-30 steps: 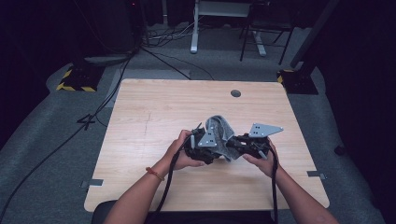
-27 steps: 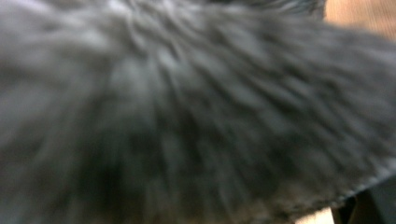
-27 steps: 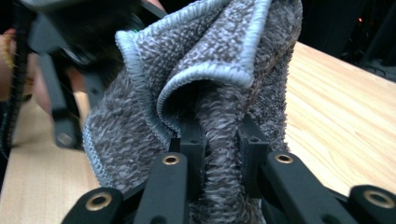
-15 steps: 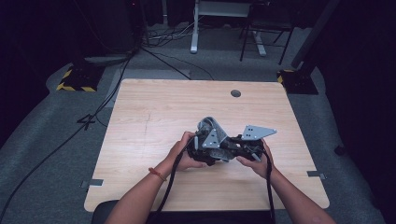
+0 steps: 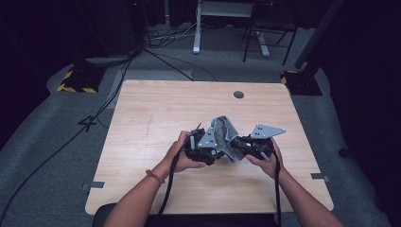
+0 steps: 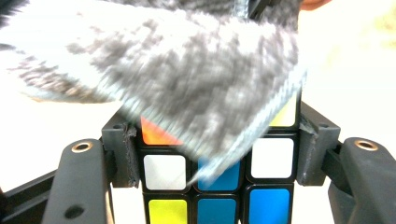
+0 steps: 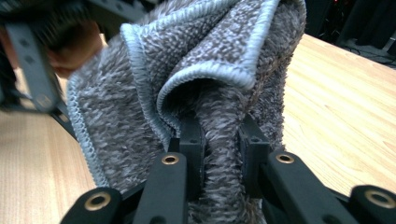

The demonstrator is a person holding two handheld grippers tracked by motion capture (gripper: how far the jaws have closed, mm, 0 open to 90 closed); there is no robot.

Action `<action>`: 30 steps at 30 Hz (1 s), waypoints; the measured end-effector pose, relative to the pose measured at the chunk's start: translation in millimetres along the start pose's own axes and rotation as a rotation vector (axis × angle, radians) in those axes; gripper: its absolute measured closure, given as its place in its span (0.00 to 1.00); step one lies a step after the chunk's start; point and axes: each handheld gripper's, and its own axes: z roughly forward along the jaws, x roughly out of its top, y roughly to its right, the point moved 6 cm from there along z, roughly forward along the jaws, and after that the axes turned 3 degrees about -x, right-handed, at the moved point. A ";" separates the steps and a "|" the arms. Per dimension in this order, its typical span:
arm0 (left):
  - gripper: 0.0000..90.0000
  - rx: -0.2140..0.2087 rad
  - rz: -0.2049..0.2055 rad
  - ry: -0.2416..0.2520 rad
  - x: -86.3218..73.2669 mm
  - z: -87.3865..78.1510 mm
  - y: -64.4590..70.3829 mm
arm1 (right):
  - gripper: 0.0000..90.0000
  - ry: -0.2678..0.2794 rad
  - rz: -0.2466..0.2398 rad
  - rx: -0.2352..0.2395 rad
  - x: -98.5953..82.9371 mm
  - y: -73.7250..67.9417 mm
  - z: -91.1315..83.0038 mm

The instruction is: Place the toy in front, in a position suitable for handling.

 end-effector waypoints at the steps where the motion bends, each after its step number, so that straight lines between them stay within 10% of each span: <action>1: 0.37 0.006 0.000 0.004 0.3 -2.1 -0.3 | 0.85 -0.006 0.000 -0.001 -0.9 0.2 0.7; 9: 0.37 0.005 -0.004 0.044 3.4 -9.9 -0.6 | 0.84 -0.029 0.023 -0.002 -7.7 4.4 3.1; 17: 0.37 -0.017 0.010 0.096 7.7 -12.7 3.0 | 0.84 0.047 0.127 0.130 -6.9 2.3 1.5; 30: 0.36 -0.023 0.038 0.057 3.2 -7.7 5.9 | 0.85 0.087 0.083 0.141 4.5 -5.2 -5.5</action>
